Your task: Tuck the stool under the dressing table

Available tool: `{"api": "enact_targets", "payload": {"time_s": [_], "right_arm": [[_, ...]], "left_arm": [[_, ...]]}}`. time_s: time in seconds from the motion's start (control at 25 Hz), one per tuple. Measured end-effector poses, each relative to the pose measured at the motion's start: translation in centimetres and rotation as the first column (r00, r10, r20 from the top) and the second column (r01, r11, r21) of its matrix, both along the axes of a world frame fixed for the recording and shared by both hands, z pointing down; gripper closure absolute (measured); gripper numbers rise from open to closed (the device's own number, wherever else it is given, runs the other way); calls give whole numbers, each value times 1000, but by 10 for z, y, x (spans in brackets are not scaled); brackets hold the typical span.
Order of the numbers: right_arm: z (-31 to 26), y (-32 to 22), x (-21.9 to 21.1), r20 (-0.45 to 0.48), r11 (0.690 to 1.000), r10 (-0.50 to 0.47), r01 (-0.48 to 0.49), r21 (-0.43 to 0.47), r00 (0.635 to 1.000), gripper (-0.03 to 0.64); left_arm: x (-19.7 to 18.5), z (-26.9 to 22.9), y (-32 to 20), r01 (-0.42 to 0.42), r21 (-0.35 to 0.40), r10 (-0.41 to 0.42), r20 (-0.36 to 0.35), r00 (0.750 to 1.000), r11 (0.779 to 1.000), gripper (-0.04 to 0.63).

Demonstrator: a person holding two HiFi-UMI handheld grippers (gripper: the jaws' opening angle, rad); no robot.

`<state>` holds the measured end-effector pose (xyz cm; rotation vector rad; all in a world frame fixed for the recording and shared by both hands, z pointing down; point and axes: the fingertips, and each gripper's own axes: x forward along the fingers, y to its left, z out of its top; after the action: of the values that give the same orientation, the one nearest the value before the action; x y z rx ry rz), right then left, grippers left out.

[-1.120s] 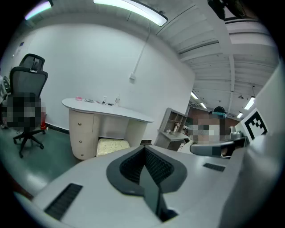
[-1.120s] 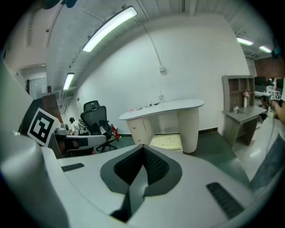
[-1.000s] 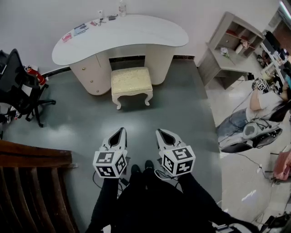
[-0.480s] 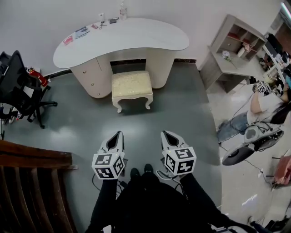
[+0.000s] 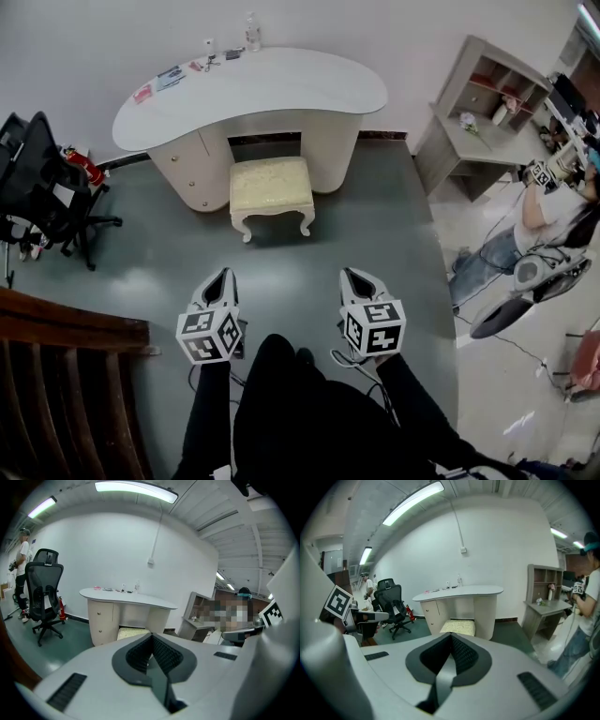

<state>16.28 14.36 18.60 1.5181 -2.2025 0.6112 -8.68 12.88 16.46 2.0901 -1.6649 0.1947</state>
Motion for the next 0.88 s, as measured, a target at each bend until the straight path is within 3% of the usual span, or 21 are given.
{"api": "enact_targets", "payload": {"time_s": [0.32,0.56,0.88], "right_arm": [[12,-37,1,-6,1000,10,-11,-27,1000,613],[33,-76,-5,-45,997,4,-7,-74,999,613],[66,-144,-34,-79,991,0,-10,-136,997,613]], "left_arm": [[-4,20,-37,1,-54,0,27,1000,999,588],[-3,41,-79,-13,-92,14,6,1000,996,588],[-34,88,-141,-6,-178,15,48,999,984,586]]}}
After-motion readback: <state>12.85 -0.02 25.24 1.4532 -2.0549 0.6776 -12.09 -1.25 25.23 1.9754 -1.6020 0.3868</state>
